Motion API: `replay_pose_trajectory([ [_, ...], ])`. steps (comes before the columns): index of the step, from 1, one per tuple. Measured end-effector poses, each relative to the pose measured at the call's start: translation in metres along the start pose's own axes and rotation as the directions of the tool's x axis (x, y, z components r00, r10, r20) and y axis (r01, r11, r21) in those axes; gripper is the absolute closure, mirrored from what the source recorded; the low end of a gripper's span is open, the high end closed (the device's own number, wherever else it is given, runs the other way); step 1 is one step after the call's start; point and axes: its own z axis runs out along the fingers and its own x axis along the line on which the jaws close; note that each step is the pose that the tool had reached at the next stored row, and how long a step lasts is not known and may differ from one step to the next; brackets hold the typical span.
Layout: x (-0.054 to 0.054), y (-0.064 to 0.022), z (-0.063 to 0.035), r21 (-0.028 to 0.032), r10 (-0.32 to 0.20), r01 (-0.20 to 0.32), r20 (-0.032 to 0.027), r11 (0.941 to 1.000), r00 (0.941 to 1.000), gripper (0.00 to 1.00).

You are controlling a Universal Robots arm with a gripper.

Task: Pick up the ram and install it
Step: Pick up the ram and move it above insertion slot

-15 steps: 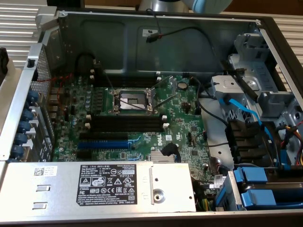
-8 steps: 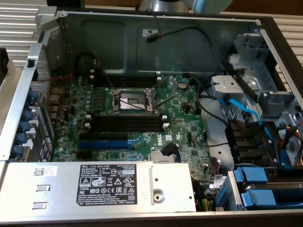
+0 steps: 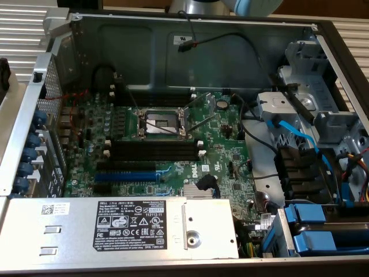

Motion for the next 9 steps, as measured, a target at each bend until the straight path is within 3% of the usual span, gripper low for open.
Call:
replay_pose_trajectory([
  [9, 0.0, 0.0009, -0.0089, 0.0, 0.0, 0.0, -0.0001, 1.0, 1.0, 0.88],
])
